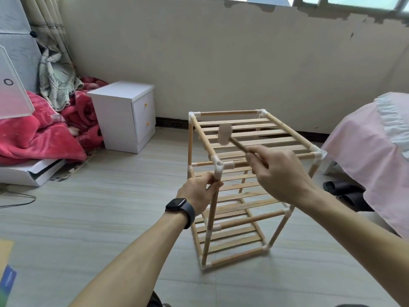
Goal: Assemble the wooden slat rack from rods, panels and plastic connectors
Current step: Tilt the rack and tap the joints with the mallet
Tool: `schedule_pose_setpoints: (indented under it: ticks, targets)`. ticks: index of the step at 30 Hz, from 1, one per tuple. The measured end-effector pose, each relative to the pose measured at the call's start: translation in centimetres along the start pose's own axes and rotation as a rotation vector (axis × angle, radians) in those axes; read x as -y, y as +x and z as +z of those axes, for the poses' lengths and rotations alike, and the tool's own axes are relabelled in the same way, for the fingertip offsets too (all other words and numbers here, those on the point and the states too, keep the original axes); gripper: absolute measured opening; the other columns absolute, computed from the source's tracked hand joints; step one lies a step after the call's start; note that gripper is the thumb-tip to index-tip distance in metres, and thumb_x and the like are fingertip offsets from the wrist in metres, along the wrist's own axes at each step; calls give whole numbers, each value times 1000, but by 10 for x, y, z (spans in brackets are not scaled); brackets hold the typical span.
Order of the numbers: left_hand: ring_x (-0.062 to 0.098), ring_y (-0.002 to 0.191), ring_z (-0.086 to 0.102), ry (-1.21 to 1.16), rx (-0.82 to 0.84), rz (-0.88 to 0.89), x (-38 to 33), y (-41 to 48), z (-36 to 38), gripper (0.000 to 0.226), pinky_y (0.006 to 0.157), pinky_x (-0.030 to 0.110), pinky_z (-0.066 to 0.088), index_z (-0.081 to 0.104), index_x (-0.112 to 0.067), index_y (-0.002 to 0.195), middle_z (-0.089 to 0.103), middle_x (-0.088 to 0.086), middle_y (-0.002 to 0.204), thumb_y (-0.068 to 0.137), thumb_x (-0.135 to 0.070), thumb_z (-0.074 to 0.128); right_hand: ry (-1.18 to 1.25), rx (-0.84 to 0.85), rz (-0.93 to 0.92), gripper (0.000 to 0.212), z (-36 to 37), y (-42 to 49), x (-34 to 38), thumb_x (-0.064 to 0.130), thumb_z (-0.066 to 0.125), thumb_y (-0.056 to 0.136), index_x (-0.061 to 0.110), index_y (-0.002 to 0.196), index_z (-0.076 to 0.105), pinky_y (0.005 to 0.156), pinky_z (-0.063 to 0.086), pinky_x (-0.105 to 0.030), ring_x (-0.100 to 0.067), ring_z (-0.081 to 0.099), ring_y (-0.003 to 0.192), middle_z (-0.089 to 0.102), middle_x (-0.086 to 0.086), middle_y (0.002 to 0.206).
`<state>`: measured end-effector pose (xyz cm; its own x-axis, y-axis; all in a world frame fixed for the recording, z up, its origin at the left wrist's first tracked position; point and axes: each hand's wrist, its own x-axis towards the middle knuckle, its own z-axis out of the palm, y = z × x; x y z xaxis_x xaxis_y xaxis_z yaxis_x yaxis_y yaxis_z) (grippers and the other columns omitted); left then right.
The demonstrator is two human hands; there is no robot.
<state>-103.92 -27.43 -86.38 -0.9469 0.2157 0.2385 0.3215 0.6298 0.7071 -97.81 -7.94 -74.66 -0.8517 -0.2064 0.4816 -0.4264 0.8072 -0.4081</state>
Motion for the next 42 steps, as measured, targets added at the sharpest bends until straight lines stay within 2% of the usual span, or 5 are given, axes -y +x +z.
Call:
schedule_pose_setpoints:
  ticks: [6,12,22,32,42]
  targets:
    - [1,85,64,-34,28,36,1,-2,-11,26,78,39,58,61,-36,111,66,-20,102,87,-42,52,36,206,53,19,19,-14,0,26,48,106,25,107,67,49,38,-25,-8,52,53,60,3,66]
    - [22,120,50,501,-136,116,13,59,-66,55,84,40,53,33,-37,145,36,-2,147,93,-33,53,467,-40,317,36,26,-1,-5,52,53,99,33,128,49,66,59,-29,-8,65,69,68,-3,82]
    - [21,153,-9,900,87,175,9,89,-74,48,122,54,0,7,-58,150,-18,-4,163,103,-55,16,-39,-81,307,53,75,6,9,80,58,80,34,104,49,65,56,-27,-5,66,75,64,17,86]
    - [21,145,12,620,-28,340,-28,43,-7,52,119,50,20,24,-59,146,18,-4,155,97,-60,40,-131,-148,39,54,-1,-64,-96,73,56,85,32,119,68,49,48,-19,0,57,62,64,23,85]
    - [25,129,43,495,-339,593,-67,27,18,70,103,48,37,47,-36,145,45,4,144,80,-29,73,-172,-190,495,50,-80,-101,-147,63,58,90,48,137,53,70,54,-41,-15,63,78,65,13,82]
